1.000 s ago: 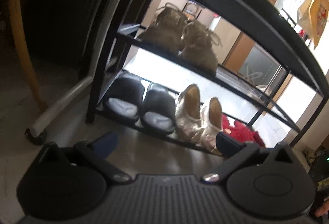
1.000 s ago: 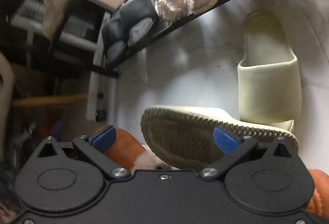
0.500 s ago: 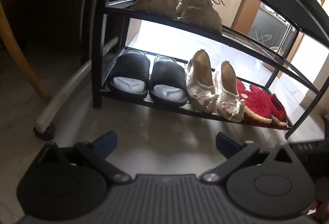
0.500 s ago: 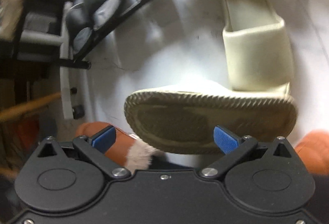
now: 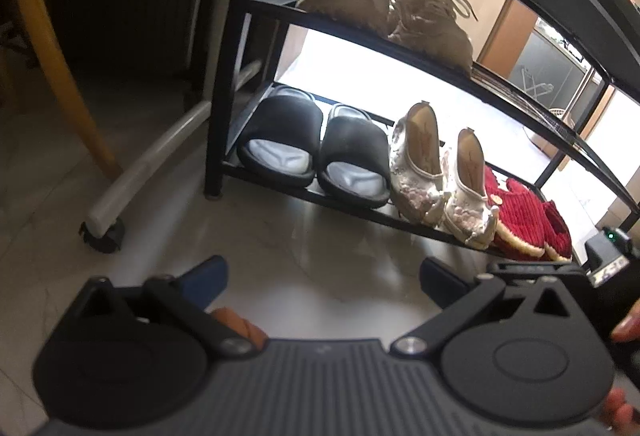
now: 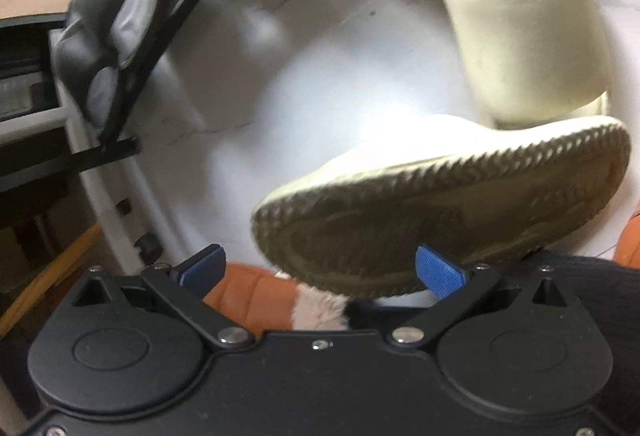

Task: Organize scattered shoes
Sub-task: 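Close the right gripper on the heel of the sole-up cream slide, then lift the cream slide with the right gripper and turn it upright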

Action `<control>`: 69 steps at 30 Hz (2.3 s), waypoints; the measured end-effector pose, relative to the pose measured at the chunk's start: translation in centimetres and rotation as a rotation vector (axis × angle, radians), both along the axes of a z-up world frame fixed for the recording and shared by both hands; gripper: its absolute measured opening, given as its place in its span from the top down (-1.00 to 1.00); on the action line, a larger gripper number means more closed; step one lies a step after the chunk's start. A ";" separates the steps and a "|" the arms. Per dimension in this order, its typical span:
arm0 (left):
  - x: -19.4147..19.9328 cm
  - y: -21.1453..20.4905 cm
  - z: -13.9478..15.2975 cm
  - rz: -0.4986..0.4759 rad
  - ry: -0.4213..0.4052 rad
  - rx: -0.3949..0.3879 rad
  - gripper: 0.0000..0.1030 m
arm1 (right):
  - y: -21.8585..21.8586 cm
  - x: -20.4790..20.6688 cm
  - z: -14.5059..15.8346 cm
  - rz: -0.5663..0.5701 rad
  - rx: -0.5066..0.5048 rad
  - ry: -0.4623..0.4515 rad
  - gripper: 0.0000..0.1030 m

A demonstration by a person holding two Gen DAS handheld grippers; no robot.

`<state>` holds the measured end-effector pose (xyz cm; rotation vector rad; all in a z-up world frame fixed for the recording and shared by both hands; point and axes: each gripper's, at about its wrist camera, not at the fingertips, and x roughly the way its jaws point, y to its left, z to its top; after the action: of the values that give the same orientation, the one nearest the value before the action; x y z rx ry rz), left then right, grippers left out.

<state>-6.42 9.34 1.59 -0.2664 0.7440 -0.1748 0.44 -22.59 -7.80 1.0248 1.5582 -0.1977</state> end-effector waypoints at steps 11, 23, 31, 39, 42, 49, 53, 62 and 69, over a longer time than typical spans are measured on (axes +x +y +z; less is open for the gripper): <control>0.5 0.3 -0.2 0.000 0.019 -0.023 -0.99 | 4.4 2.8 3.7 0.531 -0.355 -0.161 -1.00; 0.8 1.1 -0.6 0.030 0.036 -0.075 -0.99 | 11.3 1.8 3.2 1.279 -0.490 -0.466 -1.00; 1.4 1.6 -1.5 0.053 0.094 -0.098 -0.99 | 13.4 1.6 0.4 1.373 -0.480 -0.351 -1.00; 1.5 2.2 -2.1 0.091 0.125 -0.102 -0.99 | 14.9 -0.3 -0.4 1.466 -0.528 -0.398 -1.00; 1.4 2.4 -2.0 0.092 0.118 -0.114 -0.99 | 14.8 -0.5 -1.1 1.470 -0.547 -0.393 -1.00; 1.5 2.6 -2.2 0.107 0.132 -0.118 -0.99 | 16.2 -2.5 -2.0 1.530 -0.642 -0.466 -0.64; 1.5 2.8 -2.2 0.116 0.132 -0.128 -0.99 | 15.5 -3.2 -0.4 1.515 -0.624 -0.516 -0.57; 1.6 3.1 -2.3 0.127 0.143 -0.140 -0.99 | 11.7 -4.2 3.1 1.404 -0.623 -0.605 -0.54; 1.5 3.2 -2.4 0.137 0.148 -0.141 -0.99 | 10.8 -3.9 7.0 1.267 -0.687 -0.764 -0.47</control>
<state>-4.87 12.56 -0.79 -0.4670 0.8587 -0.0776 -3.43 -11.77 -0.80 -0.4885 1.0240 0.4714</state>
